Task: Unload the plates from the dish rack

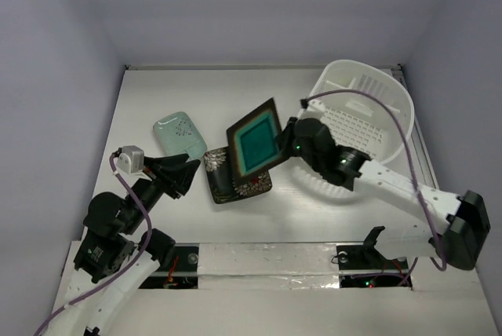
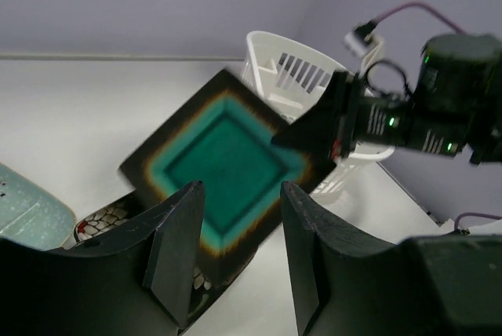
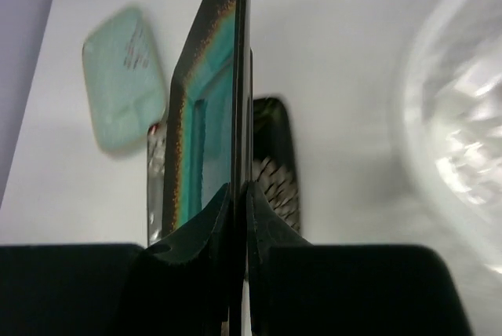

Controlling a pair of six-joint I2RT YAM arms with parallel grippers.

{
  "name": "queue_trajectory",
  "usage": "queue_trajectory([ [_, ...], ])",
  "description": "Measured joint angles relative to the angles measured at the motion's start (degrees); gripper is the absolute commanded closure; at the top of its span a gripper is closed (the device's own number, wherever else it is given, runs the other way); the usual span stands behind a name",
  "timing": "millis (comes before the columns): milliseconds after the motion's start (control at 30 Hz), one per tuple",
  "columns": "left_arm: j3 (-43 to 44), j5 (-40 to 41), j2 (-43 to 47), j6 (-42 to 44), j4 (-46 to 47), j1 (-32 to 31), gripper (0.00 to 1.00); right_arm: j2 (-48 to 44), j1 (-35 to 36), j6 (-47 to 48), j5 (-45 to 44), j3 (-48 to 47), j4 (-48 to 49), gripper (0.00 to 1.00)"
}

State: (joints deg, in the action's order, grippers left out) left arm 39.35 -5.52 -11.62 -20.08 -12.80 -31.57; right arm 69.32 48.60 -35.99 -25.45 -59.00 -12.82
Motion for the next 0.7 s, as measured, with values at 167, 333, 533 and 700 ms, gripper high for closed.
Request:
queue_trajectory([
  [167,0.0,-0.1,-1.7,0.0,-0.1,1.9,0.59,8.7,6.7,-5.8,5.5,3.9,7.8,1.0],
  [333,0.0,-0.2,-3.0,-0.2,-0.1,3.7,0.59,15.3,7.6,-10.6,8.0,5.5,19.1,1.0],
  [533,-0.1,-0.5,-4.4,-0.5,-0.1,4.8,0.6,18.8,7.3,-14.3,7.9,8.4,29.0,1.0],
  [700,-0.4,-1.1,-5.5,-0.6,-0.1,5.4,0.6,19.4,7.2,-16.5,7.0,11.8,33.5,1.0],
])
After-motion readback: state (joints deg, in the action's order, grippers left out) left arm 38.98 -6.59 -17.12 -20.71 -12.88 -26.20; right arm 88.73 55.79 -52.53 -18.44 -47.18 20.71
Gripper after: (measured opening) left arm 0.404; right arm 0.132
